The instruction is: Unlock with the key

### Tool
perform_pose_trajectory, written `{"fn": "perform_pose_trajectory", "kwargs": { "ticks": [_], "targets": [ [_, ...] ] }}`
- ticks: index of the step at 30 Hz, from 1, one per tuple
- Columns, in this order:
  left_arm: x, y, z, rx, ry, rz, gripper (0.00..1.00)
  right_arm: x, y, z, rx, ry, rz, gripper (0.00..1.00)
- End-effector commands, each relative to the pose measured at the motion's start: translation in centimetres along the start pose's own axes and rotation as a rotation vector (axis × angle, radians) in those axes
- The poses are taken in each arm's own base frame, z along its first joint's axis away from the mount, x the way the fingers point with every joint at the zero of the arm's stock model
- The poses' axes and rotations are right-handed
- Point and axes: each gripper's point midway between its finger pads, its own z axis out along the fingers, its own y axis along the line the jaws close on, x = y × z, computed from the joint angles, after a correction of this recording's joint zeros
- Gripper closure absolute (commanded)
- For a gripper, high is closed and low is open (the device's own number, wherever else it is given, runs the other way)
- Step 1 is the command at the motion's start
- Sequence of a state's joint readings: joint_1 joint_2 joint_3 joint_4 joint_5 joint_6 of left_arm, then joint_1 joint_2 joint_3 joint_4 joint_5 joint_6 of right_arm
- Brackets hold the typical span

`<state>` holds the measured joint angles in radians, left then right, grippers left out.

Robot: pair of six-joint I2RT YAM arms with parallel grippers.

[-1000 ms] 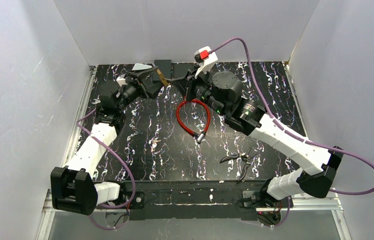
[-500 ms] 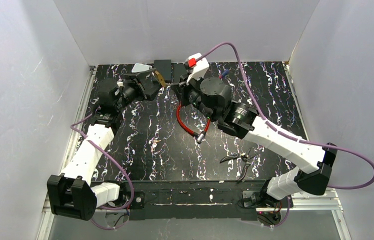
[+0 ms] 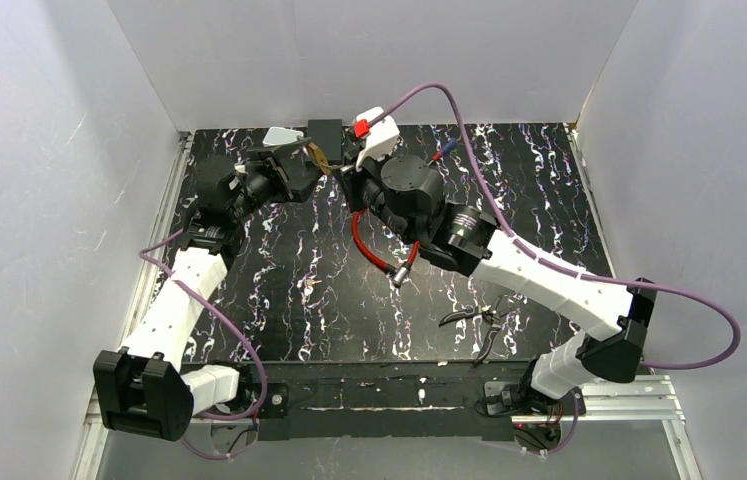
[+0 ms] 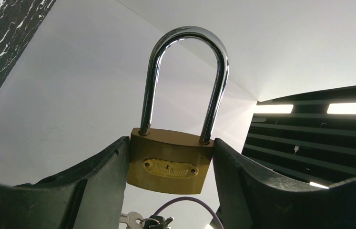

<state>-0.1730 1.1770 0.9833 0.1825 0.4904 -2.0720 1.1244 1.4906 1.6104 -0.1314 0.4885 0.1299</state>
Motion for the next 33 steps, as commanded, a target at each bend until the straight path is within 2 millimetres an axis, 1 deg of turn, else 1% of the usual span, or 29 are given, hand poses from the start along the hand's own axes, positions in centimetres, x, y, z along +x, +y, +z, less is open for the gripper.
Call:
{"fn": "perform_pose_trajectory", "kwargs": {
  "ticks": [1, 8, 15, 20, 25, 33],
  "targets": [
    [3.2, -4.6, -1.7, 0.11, 0.073, -0.048, 1.0, -3.1, -0.4, 0.2, 0.043, -0.073, 0.002, 0.99],
    [3.2, -4.6, -1.6, 0.107, 0.075, -0.042, 1.0, -2.4, -0.2, 0.9, 0.042, -0.053, -0.012, 0.99],
    [3.3, -4.6, -1.6, 0.104, 0.078, -0.044, 1.0, -2.0, -0.5, 1.2, 0.065, -0.046, -0.02, 0.99],
    [3.6, -4.8, -1.6, 0.104, 0.087, -0.031, 1.0, -2.2, -0.7, 1.3, 0.078, -0.053, -0.021, 0.99],
    [3.4, -4.5, -1.5, 0.093, 0.088, -0.032, 1.0, -2.7, -0.8, 1.1, 0.083, -0.064, -0.024, 0.99],
    [3.5, -4.5, -1.5, 0.09, 0.088, -0.029, 1.0, -2.7, -0.9, 1.1, 0.087, -0.063, -0.027, 0.99]
  ]
}}
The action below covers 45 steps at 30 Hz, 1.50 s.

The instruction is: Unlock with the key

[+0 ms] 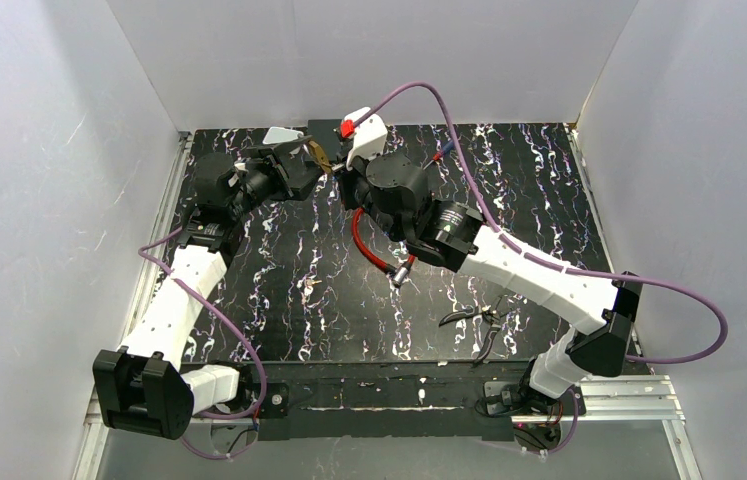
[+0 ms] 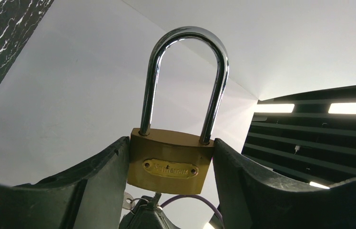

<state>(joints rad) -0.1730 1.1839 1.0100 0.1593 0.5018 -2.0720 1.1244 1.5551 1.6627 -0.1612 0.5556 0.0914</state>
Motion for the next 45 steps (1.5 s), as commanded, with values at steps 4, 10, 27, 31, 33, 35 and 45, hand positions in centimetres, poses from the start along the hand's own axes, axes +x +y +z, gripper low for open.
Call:
{"fn": "perform_pose_trajectory", "kwargs": {
  "ticks": [4, 10, 27, 31, 33, 35, 45],
  "targets": [
    [3.3, -4.3, -1.6, 0.1, 0.083, -0.021, 1.0, -3.6, -0.2, -0.3, 0.018, -0.091, 0.033, 0.99],
    [3.6, -4.5, -1.7, 0.099, 0.087, -0.013, 1.0, -3.7, -0.3, -0.2, 0.023, -0.096, 0.037, 0.99],
    [3.9, -4.6, -1.8, 0.087, 0.088, 0.006, 1.0, -4.8, -0.1, 0.4, 0.033, -0.13, 0.039, 0.99],
    [3.9, -4.6, -1.7, 0.083, 0.088, 0.009, 1.0, -4.9, 0.0, 0.6, 0.029, -0.132, 0.038, 0.99],
    [3.9, -4.6, -1.7, 0.083, 0.087, 0.009, 1.0, -4.9, 0.1, 0.7, 0.028, -0.132, 0.038, 0.99],
    [3.9, -4.6, -1.8, 0.084, 0.083, 0.01, 1.0, -4.9, 0.2, 0.7, 0.024, -0.132, 0.036, 0.99],
    [3.6, -4.4, -1.7, 0.074, 0.059, 0.025, 1.0, -4.5, 0.2, 1.2, 0.047, -0.112, 0.054, 0.99]
  ]
}}
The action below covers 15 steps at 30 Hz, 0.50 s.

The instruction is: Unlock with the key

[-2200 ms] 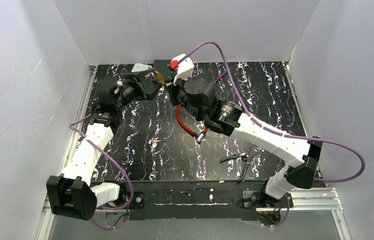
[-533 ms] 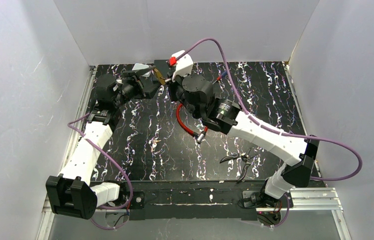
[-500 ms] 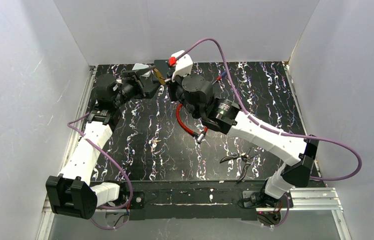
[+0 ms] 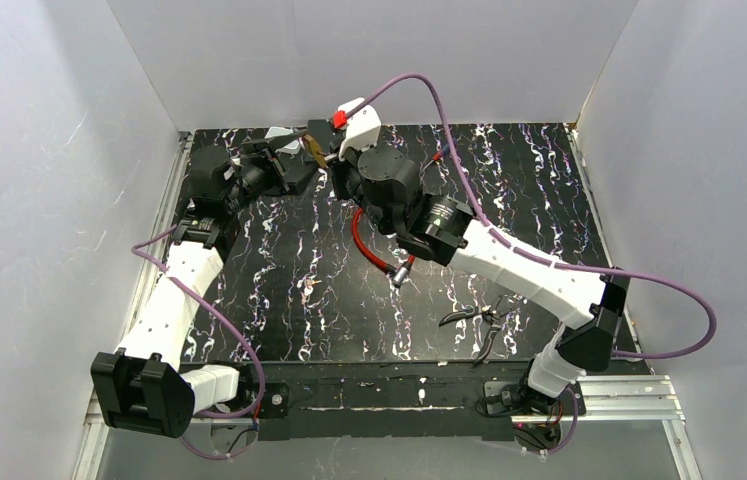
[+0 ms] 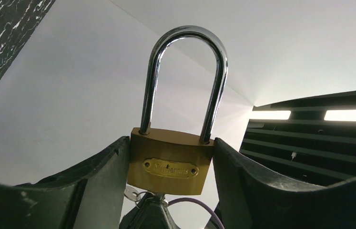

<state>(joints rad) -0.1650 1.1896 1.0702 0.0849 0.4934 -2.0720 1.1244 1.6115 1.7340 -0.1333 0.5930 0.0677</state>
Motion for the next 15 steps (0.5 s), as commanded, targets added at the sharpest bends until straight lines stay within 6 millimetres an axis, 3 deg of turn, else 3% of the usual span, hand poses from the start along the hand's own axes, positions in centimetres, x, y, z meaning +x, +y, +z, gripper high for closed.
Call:
{"fn": "perform_pose_trajectory", "kwargs": {
  "ticks": [1, 15],
  "targets": [
    [3.4, -3.3, -1.6, 0.08, 0.078, 0.04, 1.0, -2.8, 0.1, 0.2, 0.019, -0.058, 0.057, 0.99],
    [2.6, -2.3, -1.7, 0.012, 0.005, 0.079, 1.0, -0.5, 0.5, 1.0, 0.033, 0.04, 0.03, 0.99]
  ]
}}
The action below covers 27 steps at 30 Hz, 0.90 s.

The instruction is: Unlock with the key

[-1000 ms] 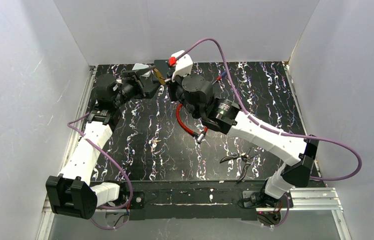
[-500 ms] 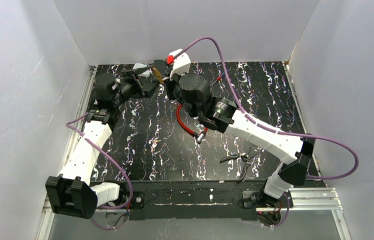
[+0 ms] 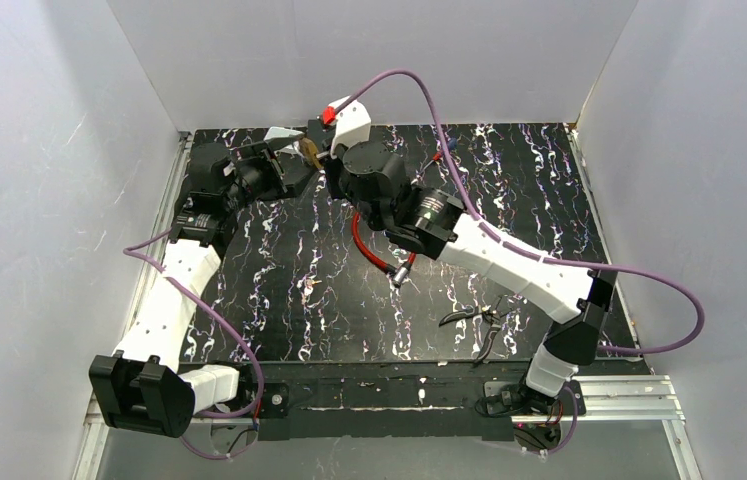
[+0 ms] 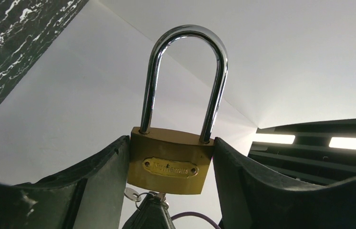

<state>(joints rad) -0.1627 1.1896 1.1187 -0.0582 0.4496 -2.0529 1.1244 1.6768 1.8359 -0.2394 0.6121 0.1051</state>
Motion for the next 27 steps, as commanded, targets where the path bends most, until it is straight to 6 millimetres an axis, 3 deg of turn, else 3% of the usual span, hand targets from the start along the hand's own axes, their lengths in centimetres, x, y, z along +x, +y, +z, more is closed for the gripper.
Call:
{"fn": "perform_pose_trajectory", "kwargs": {
  "ticks": [1, 11, 27],
  "targets": [
    [3.5, -2.6, -2.0, 0.065, 0.082, 0.109, 1.0, -1.2, 0.2, 0.0, 0.006, -0.012, 0.028, 0.99],
    [3.0, -1.9, -2.0, 0.029, 0.044, 0.161, 1.0, 0.2, 0.2, 0.1, 0.015, 0.053, 0.014, 0.99],
    [3.4, -1.6, -2.2, 0.02, 0.062, 0.172, 1.0, 0.5, 0.5, 0.0, 0.002, 0.05, 0.063, 0.99]
  ]
}}
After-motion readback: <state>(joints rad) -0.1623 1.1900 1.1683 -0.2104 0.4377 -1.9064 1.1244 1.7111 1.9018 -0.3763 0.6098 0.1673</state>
